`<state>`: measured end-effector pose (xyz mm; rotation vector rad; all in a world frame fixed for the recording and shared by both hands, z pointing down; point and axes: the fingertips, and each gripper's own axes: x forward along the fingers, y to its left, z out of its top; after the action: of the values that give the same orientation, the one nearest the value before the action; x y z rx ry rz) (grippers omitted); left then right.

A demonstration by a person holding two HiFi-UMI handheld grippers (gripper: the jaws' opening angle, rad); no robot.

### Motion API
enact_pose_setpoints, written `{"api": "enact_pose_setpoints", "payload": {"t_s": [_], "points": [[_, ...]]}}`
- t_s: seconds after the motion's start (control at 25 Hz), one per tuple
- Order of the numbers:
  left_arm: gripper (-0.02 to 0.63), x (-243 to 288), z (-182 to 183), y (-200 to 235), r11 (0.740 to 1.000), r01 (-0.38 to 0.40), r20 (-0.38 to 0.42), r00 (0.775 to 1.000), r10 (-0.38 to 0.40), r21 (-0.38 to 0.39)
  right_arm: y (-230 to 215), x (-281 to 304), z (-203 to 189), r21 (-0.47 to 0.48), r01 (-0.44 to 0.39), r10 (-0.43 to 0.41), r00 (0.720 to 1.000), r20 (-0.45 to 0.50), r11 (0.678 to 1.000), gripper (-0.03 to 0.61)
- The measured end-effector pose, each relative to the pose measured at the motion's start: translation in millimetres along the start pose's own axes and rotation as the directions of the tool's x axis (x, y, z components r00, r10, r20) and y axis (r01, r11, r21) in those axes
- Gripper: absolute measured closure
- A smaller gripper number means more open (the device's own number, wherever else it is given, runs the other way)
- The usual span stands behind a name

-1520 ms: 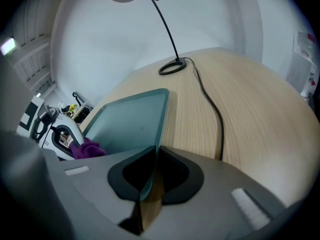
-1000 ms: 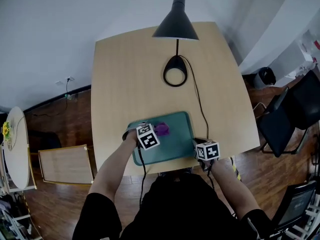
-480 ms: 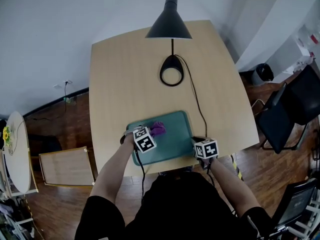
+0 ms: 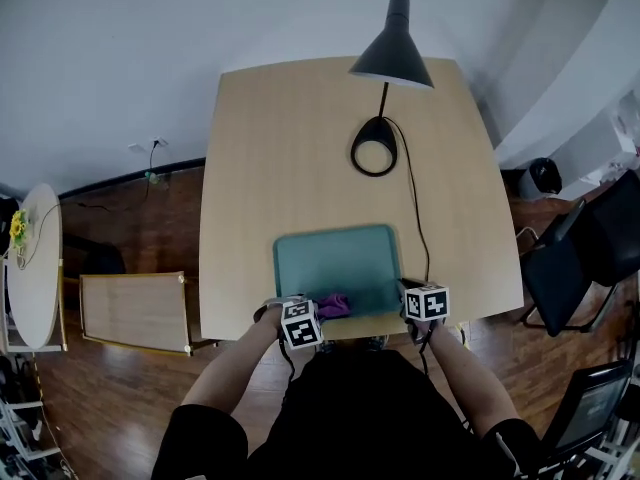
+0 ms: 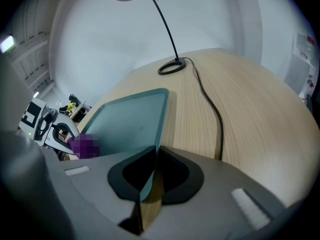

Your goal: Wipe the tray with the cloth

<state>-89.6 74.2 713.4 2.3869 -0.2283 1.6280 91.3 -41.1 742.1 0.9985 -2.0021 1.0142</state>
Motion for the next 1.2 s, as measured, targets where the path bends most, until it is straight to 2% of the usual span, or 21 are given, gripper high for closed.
{"api": "enact_pose_setpoints", "payload": {"t_s": [0.16,0.28,0.64,0.8,0.88,1.0,1.2], "points": [[0.514,3.4,-3.9,-5.5,0.999,-0.035,0.004,0.999,0.035,0.018,-0.3,-1.2,-0.8,0.004,0.005,-0.005,1.000,0.003,1.000,0.551],[0.515,2.5,-6.0,8.9,0.999,-0.043,-0.001,0.999,0.043,0.016,-0.1,-0.8,-2.1,0.003,0.007,-0.007,1.000,0.000,1.000,0.551],[0.515,-13.5,-12.7,121.2,0.990,-0.142,-0.063,0.988,0.142,0.001,2.4,0.1,-2.9,0.009,-0.004,0.004,1.000,-0.004,1.000,0.551],[0.514,-24.6,-16.4,172.5,0.974,-0.228,-0.096,0.969,0.226,-0.010,4.5,-1.4,-1.4,0.008,-0.010,0.010,1.000,-0.002,1.000,0.551],[0.515,-29.4,-20.4,188.3,0.965,-0.260,-0.106,0.961,0.254,-0.043,5.3,-1.9,0.2,0.006,-0.012,0.012,1.000,0.002,1.000,0.551],[0.515,-27.9,-22.8,183.9,0.965,-0.250,-0.092,0.966,0.243,-0.080,5.7,-4.3,3.3,0.000,-0.014,0.014,1.000,0.007,1.000,0.551],[0.515,-22.1,-22.6,140.5,0.976,-0.216,-0.076,0.974,0.215,-0.017,2.7,-2.9,-1.8,0.008,-0.015,0.015,1.000,-0.005,1.000,0.551]]}}
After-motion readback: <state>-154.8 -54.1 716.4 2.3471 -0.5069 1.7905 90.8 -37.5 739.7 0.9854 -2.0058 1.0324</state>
